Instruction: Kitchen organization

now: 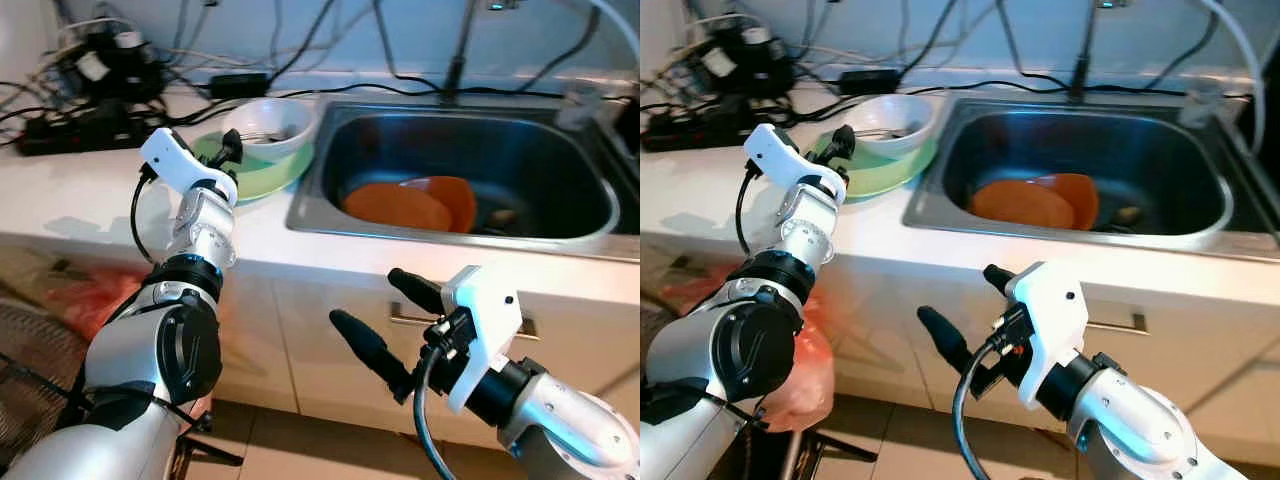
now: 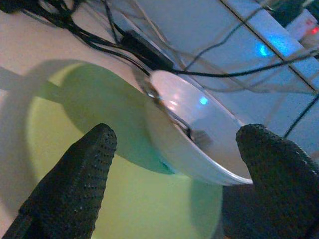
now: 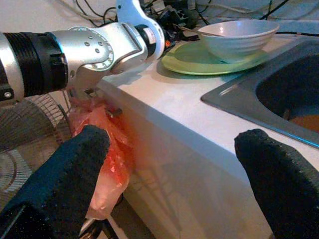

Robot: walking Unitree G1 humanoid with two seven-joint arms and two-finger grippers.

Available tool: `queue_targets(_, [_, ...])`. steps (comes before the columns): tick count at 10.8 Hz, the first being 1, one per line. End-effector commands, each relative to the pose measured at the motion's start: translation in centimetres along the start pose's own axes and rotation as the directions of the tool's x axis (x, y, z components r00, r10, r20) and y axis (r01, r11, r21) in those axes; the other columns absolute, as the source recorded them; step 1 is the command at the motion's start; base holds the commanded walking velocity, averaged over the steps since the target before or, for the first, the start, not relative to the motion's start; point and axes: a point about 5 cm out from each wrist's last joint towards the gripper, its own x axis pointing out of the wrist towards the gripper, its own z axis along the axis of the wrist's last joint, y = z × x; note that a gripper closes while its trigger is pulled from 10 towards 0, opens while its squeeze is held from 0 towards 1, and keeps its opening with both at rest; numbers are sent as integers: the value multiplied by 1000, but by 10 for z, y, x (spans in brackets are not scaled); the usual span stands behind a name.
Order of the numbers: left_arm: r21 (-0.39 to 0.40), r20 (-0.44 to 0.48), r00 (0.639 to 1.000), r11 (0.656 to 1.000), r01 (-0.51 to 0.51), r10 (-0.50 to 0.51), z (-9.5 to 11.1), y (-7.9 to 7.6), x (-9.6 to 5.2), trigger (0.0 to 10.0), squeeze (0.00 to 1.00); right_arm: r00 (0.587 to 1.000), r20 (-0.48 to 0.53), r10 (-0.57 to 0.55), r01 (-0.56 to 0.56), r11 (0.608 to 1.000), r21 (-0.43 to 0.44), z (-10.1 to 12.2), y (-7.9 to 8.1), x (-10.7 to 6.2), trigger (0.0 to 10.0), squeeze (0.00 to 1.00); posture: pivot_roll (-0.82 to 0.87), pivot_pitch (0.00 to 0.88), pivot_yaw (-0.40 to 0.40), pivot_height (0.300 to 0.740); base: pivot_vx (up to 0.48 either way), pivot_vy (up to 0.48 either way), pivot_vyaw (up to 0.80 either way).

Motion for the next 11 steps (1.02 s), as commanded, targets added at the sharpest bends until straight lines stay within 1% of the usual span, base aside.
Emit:
queue_targets(1, [-10,12,1000,1000,19,-18,5,-7,2,10000,0,1000,4,-8,8,1000,-3,2,1,-3,10000,0,-440,0,69,740,0,0,0])
queue_targets(2, [-16,20,999,999,29,-29,8,-11,3,5294,0,1000,4,-14,14,1000,5,2,2,-4,10000,0,-443,0,72,740,0,0,0])
queue_targets(3, [-14,24,999,1000,25,-25,10,-10,4,5176,0,1000,3,-16,16,1000,8,2,2,-4,10000,0,-445,1,73,740,0,0,0])
queue_targets(4, [-11,38,999,1000,8,-8,15,-6,4,10000,0,1000,1,-18,18,1000,15,1,3,-5,10000,0,-449,5,72,740,0,0,0])
queue_targets(5, [-10,43,999,1000,2,-1,16,-5,4,10000,0,1000,1,-18,18,1000,17,1,3,-5,10000,0,-449,5,72,740,0,0,0])
queue_targets(6, [-10,60,998,1000,-16,16,22,0,5,10000,0,1000,-1,-18,18,1000,22,0,3,-5,10000,0,-453,9,66,740,0,0,0])
queue_targets(7, [-10,69,997,1000,-29,30,25,5,5,7373,0,1000,-4,-18,18,1000,23,0,3,-5,10000,0,-454,10,64,740,0,0,0])
queue_targets(8, [-12,75,997,999,-31,32,26,6,5,1412,0,1000,-5,-18,18,1000,24,0,3,-6,10000,0,-455,11,62,740,0,0,0])
queue_targets(9, [-15,77,997,999,-31,32,27,6,5,0,0,1000,-6,-16,17,1000,25,0,3,-6,10000,0,-455,12,60,740,0,0,0])
queue_targets(11, [-17,81,996,999,-29,30,28,6,5,0,0,1000,-8,-14,14,1000,27,0,4,-6,10000,0,-456,17,59,740,0,0,0])
